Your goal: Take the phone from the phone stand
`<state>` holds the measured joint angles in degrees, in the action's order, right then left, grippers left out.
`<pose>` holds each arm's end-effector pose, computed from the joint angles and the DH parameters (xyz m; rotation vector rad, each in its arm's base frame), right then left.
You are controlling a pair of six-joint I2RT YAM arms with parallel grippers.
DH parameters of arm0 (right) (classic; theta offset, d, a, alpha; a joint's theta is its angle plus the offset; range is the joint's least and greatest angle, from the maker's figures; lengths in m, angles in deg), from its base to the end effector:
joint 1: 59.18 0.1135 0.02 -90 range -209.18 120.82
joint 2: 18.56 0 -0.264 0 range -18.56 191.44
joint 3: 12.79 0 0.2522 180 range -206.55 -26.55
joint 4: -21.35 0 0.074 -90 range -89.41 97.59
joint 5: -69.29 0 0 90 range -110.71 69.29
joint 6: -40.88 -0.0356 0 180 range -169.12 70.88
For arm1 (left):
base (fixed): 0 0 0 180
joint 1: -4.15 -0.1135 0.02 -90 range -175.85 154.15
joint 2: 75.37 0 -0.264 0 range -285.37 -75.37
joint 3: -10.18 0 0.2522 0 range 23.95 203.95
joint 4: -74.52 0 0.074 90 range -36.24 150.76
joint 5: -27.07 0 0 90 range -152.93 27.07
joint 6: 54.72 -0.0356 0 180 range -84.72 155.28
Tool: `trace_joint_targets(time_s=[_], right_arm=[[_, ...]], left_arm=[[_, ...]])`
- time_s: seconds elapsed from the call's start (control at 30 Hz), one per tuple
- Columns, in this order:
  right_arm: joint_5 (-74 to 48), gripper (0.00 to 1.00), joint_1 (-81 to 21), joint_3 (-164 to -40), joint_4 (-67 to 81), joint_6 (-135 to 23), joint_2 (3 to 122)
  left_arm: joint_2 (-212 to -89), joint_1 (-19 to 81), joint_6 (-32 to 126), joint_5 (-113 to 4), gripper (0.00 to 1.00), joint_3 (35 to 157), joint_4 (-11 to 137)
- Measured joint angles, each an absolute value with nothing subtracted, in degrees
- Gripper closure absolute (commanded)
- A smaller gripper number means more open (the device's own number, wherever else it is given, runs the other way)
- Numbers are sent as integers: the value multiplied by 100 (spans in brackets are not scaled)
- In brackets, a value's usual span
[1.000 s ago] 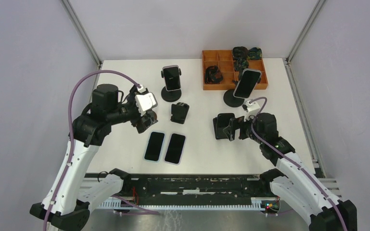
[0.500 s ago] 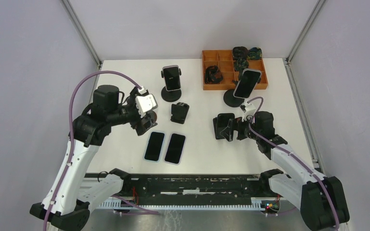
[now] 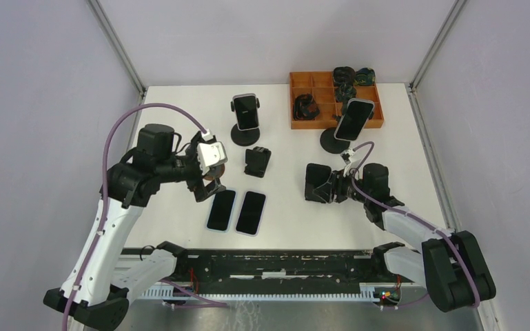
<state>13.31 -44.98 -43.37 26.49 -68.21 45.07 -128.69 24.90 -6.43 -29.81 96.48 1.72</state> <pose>0.1944 0.0697 0.1640 -0.2928 2.0863 0.9645 0.1367 -0.0726 0.3960 1.3705 1.6830 -0.4455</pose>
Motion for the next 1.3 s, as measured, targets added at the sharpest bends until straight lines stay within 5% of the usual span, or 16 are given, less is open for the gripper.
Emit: trace_joint_targets(time_s=[0.13, 0.33, 0.43, 0.77, 1.3], right_arm=[[1364, 55, -4498, -4230, 2732, -6871, 4592], [1449, 92, -4395, -4219, 3047, -6891, 4638], [1490, 100, -4244, -4232, 3219, -6970, 4505], [1799, 100, -3088, -4337, 3025, -7551, 3836], [2454, 100, -1458, -5292, 6933, -10235, 4905]], left_arm=[[-12937, 2490, -700, -2867, 0, 9652, 43], [-12976, 2490, -803, -2591, 0, 9687, -69], [-12974, 2490, -855, -2406, 0, 9685, -115], [-12786, 2490, -1262, -1936, 2, 9237, 5], [-12758, 2490, -1507, -1389, 15, 8975, 386]])
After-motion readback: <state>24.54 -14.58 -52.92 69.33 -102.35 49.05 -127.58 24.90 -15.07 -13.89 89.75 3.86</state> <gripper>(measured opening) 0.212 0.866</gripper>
